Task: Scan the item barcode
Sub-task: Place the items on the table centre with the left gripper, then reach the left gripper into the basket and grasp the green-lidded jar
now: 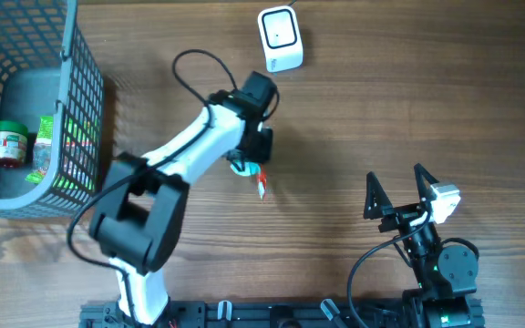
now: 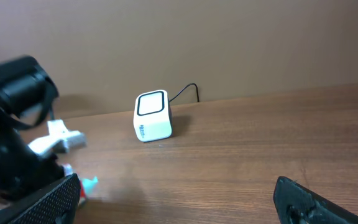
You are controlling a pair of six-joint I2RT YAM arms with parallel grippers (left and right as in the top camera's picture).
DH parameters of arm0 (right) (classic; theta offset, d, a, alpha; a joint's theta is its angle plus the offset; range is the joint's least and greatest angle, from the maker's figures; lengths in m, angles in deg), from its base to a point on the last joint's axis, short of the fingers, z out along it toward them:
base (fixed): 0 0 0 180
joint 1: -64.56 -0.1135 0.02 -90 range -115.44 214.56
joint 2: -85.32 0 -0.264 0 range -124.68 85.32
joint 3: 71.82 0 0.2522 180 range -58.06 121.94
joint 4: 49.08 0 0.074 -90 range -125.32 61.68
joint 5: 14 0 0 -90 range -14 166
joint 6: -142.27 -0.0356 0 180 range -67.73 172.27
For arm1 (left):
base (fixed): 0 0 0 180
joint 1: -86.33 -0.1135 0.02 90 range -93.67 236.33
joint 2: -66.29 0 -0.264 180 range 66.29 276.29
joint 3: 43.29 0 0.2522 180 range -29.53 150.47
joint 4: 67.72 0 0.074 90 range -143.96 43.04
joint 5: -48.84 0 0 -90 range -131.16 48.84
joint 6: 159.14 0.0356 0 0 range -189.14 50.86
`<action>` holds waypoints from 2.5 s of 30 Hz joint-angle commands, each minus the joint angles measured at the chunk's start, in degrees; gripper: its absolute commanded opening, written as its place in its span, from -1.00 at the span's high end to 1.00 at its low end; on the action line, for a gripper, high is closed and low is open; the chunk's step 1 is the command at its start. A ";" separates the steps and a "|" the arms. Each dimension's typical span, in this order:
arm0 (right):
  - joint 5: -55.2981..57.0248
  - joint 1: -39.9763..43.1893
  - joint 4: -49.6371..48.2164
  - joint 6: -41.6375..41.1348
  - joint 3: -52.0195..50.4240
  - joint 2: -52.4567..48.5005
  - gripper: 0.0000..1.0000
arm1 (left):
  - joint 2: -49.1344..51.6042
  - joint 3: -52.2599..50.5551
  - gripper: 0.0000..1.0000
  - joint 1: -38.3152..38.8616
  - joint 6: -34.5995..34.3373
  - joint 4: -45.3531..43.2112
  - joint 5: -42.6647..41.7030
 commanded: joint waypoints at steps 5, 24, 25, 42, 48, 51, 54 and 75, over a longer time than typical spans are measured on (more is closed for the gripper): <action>-0.24 0.28 -0.28 -0.42 -0.07 0.28 -0.99 | 0.79 0.22 -1.00 1.01 -2.93 0.28 -2.71; -0.26 0.28 -0.28 -0.44 -0.07 0.28 -0.99 | -25.83 23.28 -1.00 -55.12 20.52 3.41 15.67; -0.26 0.28 -0.28 -0.42 -0.07 0.28 -0.99 | -24.39 23.28 -1.00 -57.05 20.94 3.85 15.43; -0.26 0.28 -0.28 -0.42 -0.07 0.28 -0.99 | 7.85 23.28 -0.91 -64.30 29.49 7.04 14.19; -0.26 0.28 -0.28 -0.44 -0.07 0.28 -0.99 | 8.28 23.32 -0.47 -63.76 29.22 6.84 9.03; -0.26 0.28 -0.28 -0.44 -0.07 0.28 -0.99 | 7.74 23.30 -0.69 -63.69 29.22 6.78 9.05; -0.26 0.28 -0.28 -0.44 -0.07 0.28 -0.99 | 7.82 23.30 -0.94 -63.95 29.22 6.73 9.05; -0.26 0.28 -0.31 -0.44 -0.07 0.24 -1.00 | 7.85 23.28 -0.68 -68.87 29.27 5.25 0.48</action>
